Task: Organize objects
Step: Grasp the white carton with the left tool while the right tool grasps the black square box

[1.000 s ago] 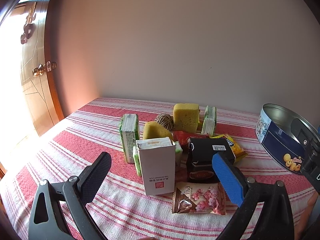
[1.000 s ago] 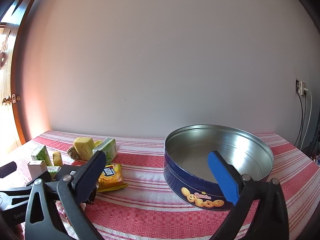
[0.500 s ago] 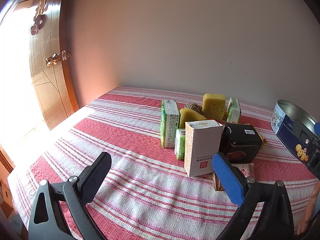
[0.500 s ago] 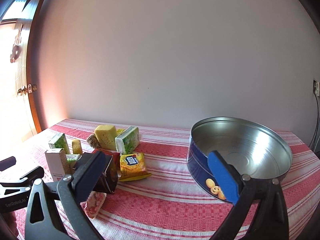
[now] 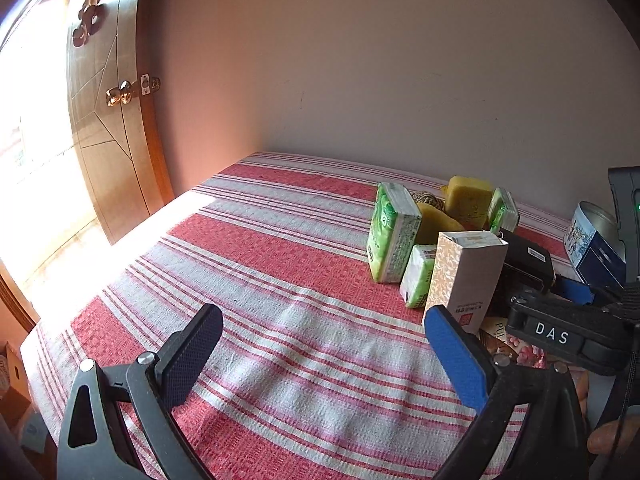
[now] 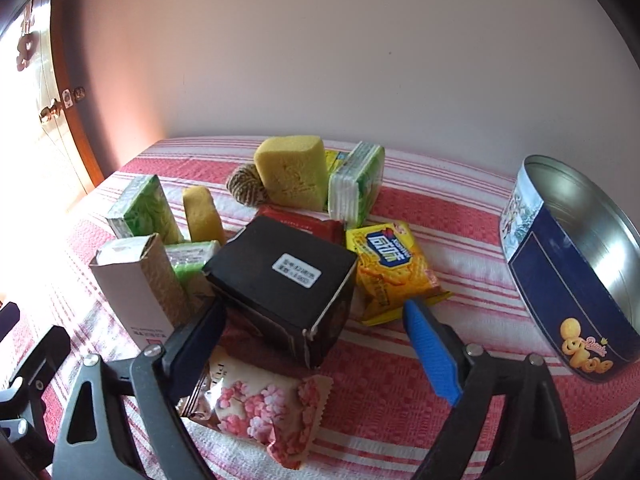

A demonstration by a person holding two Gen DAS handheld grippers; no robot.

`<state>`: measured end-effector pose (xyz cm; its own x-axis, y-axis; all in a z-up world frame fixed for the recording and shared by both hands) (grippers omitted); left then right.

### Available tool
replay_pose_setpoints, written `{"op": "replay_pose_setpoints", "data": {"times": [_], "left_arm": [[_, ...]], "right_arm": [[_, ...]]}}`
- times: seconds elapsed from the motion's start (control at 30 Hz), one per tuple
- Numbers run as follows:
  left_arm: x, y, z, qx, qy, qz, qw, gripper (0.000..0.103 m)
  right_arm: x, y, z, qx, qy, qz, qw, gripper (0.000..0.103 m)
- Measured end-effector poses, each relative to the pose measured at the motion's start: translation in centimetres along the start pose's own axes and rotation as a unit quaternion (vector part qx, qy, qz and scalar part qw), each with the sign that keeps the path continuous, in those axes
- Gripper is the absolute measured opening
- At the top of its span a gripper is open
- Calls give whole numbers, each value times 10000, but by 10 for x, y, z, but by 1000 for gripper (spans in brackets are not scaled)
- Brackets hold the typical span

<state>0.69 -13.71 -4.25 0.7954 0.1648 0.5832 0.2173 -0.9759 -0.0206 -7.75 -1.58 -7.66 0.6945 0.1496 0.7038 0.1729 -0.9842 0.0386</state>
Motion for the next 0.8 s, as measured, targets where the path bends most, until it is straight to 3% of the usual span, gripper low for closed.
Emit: {"op": "replay_pose_setpoints", "data": {"times": [0.1,0.23,0.47,0.57,0.63,0.73,0.77,0.8], "left_arm": [[-3,-6,-3,-74,4,42,10000,102],[-4,-24,-3,-123,84,331,9993,102],[-8,-52,-5,-228,242,597,9977,102],[-17,-67,-10,-338,306,671,9967,102],[-27,-75,-13,-374,379,571,9969,101],[-41,-80,-15,-458,519,583,9959,100],[-46,-81,-15,-461,563,544,9959,99],[-48,-82,-13,-463,585,522,9958,92]], "right_arm": [[-9,0,2,-25,170,-228,9996,64],[3,-4,1,29,-41,-397,9992,41],[15,-20,2,-184,-16,-895,9958,23],[20,-29,2,-280,-107,-945,9951,26],[29,-39,0,-450,-281,-814,9953,54],[38,-58,-3,-788,-498,-785,9925,73],[40,-63,-3,-918,-523,-862,9907,75],[41,-67,-3,-1029,-536,-914,9890,75]]}}
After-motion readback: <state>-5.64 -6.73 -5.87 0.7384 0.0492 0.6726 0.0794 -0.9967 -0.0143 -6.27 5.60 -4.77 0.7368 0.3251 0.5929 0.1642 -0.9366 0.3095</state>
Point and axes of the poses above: each gripper's, at about its wrist camera, not at the fingertips, and x roughly against the way its jaws point, y to its left, z to its underside, the point moved 5 cm from there along -x, roughly the way its jaws point
